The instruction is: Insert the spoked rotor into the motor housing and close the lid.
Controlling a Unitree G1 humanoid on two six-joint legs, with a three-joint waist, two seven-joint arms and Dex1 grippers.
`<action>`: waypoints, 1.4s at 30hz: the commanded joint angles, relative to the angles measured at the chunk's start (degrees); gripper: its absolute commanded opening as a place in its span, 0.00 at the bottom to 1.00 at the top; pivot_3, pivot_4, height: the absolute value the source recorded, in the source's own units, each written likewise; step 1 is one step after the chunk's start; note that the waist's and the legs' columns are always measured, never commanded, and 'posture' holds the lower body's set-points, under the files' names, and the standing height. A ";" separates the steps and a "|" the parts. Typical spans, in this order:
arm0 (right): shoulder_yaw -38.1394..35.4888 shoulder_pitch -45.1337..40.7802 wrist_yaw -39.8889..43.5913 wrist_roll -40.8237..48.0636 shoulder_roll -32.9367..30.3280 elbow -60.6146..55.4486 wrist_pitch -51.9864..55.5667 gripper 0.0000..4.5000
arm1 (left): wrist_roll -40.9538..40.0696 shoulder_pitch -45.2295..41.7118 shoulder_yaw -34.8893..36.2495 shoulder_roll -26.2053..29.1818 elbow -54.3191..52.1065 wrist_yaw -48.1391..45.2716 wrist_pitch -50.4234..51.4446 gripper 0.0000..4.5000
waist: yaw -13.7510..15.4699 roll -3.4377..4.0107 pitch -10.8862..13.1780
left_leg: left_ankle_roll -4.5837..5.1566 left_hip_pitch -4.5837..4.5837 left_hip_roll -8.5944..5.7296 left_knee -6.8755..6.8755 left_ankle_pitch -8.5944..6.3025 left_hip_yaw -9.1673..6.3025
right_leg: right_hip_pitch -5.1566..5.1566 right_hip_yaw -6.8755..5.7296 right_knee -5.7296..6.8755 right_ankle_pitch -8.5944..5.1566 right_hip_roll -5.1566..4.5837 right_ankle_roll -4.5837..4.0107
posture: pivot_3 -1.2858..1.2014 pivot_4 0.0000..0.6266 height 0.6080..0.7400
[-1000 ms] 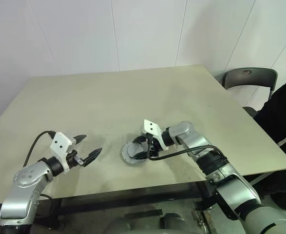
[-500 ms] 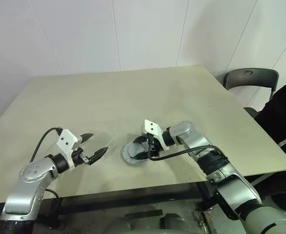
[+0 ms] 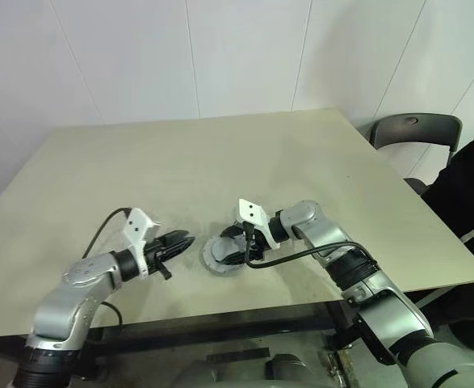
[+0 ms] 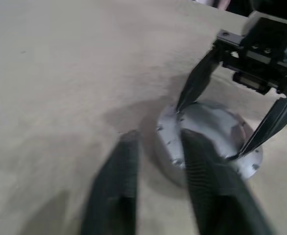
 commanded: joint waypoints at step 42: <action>-10.10 -6.49 -2.00 6.25 -2.23 -1.27 11.99 0.99 | 11.05 -6.06 -10.45 -3.42 6.79 -0.57 0.02 0.00 | 0.16 0.07 -0.01 | 0.01 -0.05 -0.01 -0.03 -0.01 -0.07 | 0.01 -0.04 -0.13 0.00 -0.03 0.01 | 0.52 0.00 1.00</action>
